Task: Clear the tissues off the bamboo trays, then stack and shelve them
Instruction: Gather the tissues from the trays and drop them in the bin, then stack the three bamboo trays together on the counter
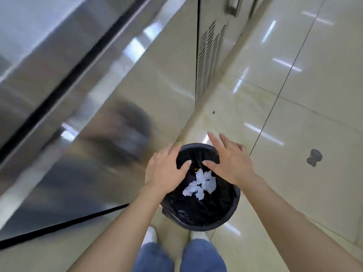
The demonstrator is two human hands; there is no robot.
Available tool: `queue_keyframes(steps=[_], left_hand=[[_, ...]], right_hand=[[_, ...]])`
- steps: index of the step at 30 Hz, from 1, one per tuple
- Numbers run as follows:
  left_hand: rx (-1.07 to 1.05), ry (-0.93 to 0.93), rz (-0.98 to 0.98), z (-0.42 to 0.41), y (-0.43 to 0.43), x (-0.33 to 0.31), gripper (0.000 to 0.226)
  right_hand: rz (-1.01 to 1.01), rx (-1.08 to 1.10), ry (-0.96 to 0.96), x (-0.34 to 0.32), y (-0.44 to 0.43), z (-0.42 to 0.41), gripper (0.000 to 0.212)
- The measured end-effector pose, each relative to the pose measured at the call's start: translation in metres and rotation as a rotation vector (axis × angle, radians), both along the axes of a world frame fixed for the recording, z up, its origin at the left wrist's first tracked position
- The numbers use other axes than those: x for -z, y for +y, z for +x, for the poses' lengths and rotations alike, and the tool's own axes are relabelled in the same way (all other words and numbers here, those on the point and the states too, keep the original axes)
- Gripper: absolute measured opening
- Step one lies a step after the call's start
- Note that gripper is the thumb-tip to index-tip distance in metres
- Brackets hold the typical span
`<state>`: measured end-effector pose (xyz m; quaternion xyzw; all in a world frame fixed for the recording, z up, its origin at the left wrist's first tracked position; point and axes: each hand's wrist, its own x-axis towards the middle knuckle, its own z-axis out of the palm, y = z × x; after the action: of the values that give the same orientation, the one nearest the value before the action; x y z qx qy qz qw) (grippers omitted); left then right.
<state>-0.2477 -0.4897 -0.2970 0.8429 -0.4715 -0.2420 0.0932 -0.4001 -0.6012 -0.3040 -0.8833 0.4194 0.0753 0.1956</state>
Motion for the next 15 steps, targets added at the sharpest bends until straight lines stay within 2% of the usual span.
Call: queue_keyframes(steps=[9, 12, 15], left_hand=[[-0.128, -0.012, -0.328, 0.052, -0.011, -0.204, 0.064], [-0.218, 0.062, -0.408, 0.073, 0.004, -0.259, 0.061], [-0.269, -0.040, -0.481, 0.084, 0.031, -0.299, 0.057]], right_hand=[[-0.189, -0.086, -0.289, -0.224, -0.031, 0.066, 0.078], [-0.255, -0.131, -0.386, -0.286, -0.023, 0.098, 0.077], [-0.300, -0.206, -0.451, -0.334, -0.008, 0.131, 0.077]])
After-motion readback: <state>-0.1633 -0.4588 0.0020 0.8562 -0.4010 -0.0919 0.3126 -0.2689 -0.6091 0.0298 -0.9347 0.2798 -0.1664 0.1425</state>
